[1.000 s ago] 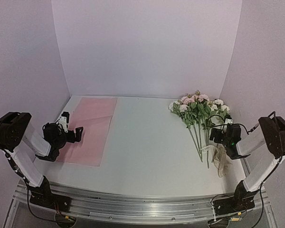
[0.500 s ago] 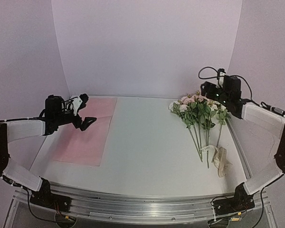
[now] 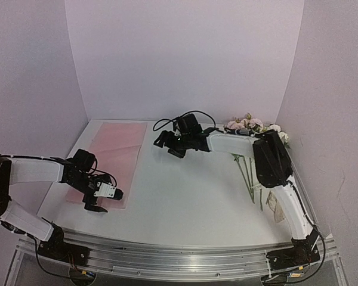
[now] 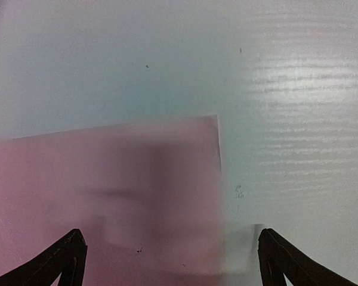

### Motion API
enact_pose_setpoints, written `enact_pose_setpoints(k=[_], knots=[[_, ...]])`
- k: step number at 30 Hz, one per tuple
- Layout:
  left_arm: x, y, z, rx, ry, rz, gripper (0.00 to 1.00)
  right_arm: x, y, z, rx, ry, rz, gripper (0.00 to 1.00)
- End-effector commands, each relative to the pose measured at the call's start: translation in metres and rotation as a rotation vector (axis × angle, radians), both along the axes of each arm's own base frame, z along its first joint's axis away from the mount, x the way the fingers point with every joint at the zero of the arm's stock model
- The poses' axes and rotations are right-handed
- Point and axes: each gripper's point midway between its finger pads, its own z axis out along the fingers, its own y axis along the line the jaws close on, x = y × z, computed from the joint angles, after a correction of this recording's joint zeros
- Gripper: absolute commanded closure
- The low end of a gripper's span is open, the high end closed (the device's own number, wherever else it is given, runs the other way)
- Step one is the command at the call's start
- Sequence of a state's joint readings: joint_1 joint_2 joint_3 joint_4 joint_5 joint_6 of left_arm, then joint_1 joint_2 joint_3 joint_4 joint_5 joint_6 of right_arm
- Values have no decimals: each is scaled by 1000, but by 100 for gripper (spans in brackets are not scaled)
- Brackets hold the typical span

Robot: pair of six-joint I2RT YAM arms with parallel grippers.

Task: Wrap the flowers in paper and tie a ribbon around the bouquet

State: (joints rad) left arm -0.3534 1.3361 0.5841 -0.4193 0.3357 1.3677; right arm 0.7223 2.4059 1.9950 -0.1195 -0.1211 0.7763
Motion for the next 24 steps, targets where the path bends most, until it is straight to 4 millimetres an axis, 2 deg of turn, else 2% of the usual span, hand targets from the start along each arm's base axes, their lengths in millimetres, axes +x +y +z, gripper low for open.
enact_pose_setpoints(k=[1,6,11,14,18,20,24], knots=[[17,24,-8,187,-21,-47,0,-5,50,10,184,102,42,17],[9,50,-13,299,19,-101,0,2,76,-21,265,133,29,17],[19,75,-25,398,-7,-93,0,8,94,-47,353,171,2,18],[22,76,-30,413,14,-89,0,4,107,-58,380,171,-3,18],[35,67,-33,377,14,-65,1,2,122,-79,417,159,-35,17],[40,64,-34,361,2,-57,8,1,127,-91,430,166,-55,18],[44,53,-30,300,-34,-73,32,-6,138,-102,427,136,-80,18]])
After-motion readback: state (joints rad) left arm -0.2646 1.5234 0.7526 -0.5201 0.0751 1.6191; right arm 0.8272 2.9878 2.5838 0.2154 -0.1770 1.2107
